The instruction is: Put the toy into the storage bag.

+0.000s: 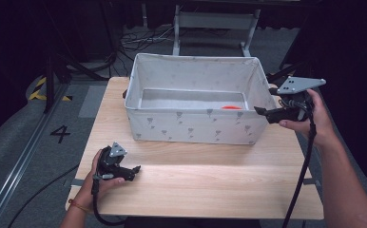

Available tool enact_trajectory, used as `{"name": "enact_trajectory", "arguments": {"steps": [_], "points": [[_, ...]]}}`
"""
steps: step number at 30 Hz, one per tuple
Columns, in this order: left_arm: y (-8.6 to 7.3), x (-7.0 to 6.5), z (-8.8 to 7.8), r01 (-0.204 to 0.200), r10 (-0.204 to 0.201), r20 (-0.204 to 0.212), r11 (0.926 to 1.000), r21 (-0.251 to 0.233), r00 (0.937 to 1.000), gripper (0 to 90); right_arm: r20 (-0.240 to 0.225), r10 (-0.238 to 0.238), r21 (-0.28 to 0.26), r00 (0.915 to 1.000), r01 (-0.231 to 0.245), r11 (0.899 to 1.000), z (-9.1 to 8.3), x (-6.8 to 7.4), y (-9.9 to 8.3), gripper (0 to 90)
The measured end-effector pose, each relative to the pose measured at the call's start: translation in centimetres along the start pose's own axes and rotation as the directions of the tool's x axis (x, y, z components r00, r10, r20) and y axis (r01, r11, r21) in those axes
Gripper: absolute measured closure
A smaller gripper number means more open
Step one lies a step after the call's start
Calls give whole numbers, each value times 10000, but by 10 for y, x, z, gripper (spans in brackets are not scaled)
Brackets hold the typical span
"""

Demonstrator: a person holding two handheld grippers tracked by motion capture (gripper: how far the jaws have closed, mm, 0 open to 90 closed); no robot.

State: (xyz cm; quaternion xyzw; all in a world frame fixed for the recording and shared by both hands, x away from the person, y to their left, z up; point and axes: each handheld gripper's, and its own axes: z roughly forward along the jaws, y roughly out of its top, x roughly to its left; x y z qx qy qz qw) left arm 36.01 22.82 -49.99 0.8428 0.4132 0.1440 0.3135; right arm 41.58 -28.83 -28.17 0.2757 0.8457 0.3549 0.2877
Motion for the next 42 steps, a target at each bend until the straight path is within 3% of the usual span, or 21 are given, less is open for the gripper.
{"name": "enact_trajectory", "arguments": {"steps": [10, 13, 26, 29, 35, 39, 42], "points": [[0, 0, 0, -1, 1, -3, 10000, -1, 10000, 12, 795, 198, -286, 9966, -176, 9994, -14, 18, -38, 187], [0, 0, 0, -4, 4, -1, 10000, 5, 10000, 12, 780, 197, -352, 9968, -170, 9992, -16, 24, -49, 186], [0, 0, 0, -1, 1, 1, 10000, 4, 10000, 12, 1026, -272, 376, 9944, 235, 9990, -6, 51, -94, 187], [0, 0, 0, 2, -2, 0, 10000, 4, 10000, 12, 914, -119, 391, 9957, 83, 9992, -3, 53, -102, 188], [0, 0, 0, -6, 6, -4, 10000, 5, 10000, 12, 923, -7, 1020, 9957, -88, 9947, 12, 58, -130, 189], [0, 0, 0, -5, 5, -1, 10000, 6, 10000, 12, 966, 509, 1274, 9940, -631, 9898, 20, 58, -148, 177], [0, 0, 0, -5, 5, -1, 10000, 6, 10000, 12, 1238, 930, 1408, 9879, -1103, 9839, 24, 56, -159, 174]]}}
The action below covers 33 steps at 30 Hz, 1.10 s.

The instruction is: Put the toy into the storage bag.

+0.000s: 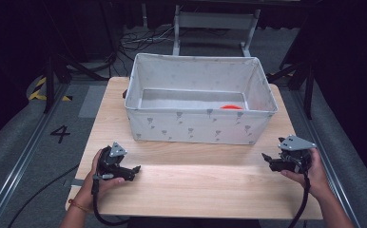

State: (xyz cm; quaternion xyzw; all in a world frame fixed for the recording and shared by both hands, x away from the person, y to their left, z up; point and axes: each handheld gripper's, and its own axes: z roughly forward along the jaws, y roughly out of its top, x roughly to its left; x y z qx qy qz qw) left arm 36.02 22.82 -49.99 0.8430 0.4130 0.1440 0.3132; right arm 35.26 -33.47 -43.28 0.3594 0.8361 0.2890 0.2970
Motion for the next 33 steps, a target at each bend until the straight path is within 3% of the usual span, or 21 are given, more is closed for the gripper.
{"name": "enact_trajectory", "arguments": {"steps": [3, 10, 15, 18, 21, 23, 24, 25, 29, 30, 31, 33], "points": [[0, 0, 0, 3, -3, -17, 10000, -4, 10000, 12, -60, 410, 69, 9991, -409, 9991, 4, -2, -11, 166], [0, 0, 0, 29, -29, -21, 10000, 1, 10000, 12, -433, 710, 233, 9965, -700, 9973, 7, -1, -37, 194], [0, 0, 0, 30, -30, -36, 10000, -15, 10000, 12, -832, 953, 252, 9920, -935, 9953, 7, -1, -56, 201], [0, 0, 0, 29, -29, -34, 10000, -12, 10000, 12, -1120, 1379, 97, 9841, -1377, 9904, 6, -1, -70, 206], [0, 0, 0, 28, -28, -23, 10000, -1, 10000, 12, -1100, 1332, 275, 9850, -1309, 9910, 6, -1, -77, 202], [0, 0, 0, 26, -26, -25, 10000, -1, 10000, 12, -1140, 1571, 215, 9810, -1557, 9876, 5, -3, -85, 202], [0, 0, 0, 30, -30, -24, 10000, -2, 10000, 12, -1312, 1864, 169, 9737, -1858, 9824, 4, -6, -91, 191], [0, 0, 0, 30, -30, -24, 10000, -2, 10000, 12, -1312, 1864, 169, 9737, -1858, 9824, 4, -6, -91, 191], [0, 0, 0, 29, -29, -23, 10000, 3, 10000, 12, -1501, 2423, 196, 9585, -2421, 9700, 6, -10, -102, 157], [0, 0, 0, 36, -36, -29, 10000, 10, 10000, 12, -1459, 2530, 229, 9564, -2524, 9673, 6, -11, -102, 163], [0, 0, 0, 42, -42, -32, 10000, 19, 10000, 11, -1246, 2489, 170, 9605, -2487, 9684, 7, -12, -102, 165], [-1, -1, -1, 115, -114, -32, 9999, 56, 9999, 12, -1415, 2678, 295, 9530, -2663, 9634, 8, -15, -103, 153]]}}
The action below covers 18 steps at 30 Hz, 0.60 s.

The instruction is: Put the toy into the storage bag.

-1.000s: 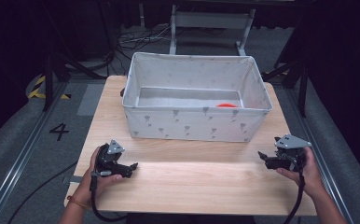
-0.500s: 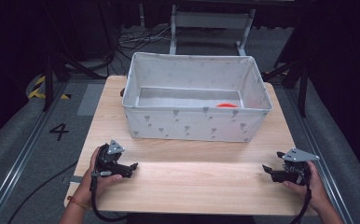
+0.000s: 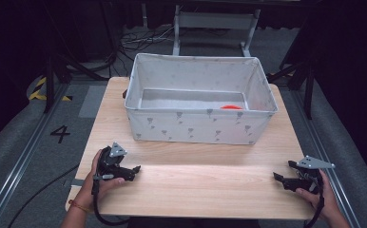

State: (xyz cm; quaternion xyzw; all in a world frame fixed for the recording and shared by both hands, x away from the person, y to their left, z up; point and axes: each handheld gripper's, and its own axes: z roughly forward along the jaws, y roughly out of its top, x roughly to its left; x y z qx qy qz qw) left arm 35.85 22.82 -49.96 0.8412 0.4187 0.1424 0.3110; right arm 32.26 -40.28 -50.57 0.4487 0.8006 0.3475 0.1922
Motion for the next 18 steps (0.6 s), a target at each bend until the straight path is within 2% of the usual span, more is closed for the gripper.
{"name": "enact_trajectory", "arguments": {"steps": [1, 18], "points": [[0, 0, 0, 17, -17, -3, 10000, -10, 10000, 12, -106, 181, 42, 9998, -181, 9998, 1, -2, 0, 153], [1, 0, 1, 39, -39, -77, 10000, -11, 10000, 2, -80, 156, 51, 9998, -156, 9999, 1, -2, 0, 147]]}}
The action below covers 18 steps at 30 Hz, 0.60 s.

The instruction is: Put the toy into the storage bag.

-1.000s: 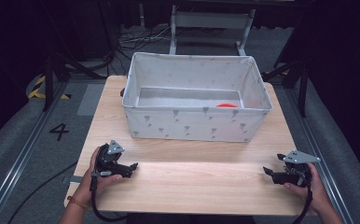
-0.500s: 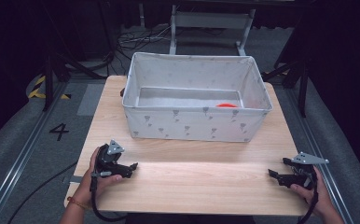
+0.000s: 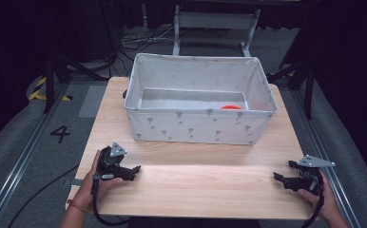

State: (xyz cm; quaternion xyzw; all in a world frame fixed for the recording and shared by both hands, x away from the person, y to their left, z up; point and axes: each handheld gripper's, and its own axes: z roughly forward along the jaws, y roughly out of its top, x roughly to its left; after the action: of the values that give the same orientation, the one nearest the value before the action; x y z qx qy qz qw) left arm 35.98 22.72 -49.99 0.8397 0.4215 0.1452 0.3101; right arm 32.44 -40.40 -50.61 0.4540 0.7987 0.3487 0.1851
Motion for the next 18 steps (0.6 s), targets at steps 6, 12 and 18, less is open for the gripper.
{"name": "enact_trajectory", "arguments": {"steps": [6, 12, 18], "points": [[0, 1, 1, 170, -171, 58, 9998, 70, 9998, 2, 4, -1, 2, 10000, 1, 10000, 0, 0, 0, 146], [1, 1, 1, 145, -145, 30, 9999, 31, 9999, 2, 108, 62, 29, 9999, -62, 10000, 0, 1, 0, 139], [0, -1, 1, 277, -277, -138, 9996, -60, 9995, 1, 107, 64, 29, 9999, -64, 10000, 0, 1, 0, 139]]}}
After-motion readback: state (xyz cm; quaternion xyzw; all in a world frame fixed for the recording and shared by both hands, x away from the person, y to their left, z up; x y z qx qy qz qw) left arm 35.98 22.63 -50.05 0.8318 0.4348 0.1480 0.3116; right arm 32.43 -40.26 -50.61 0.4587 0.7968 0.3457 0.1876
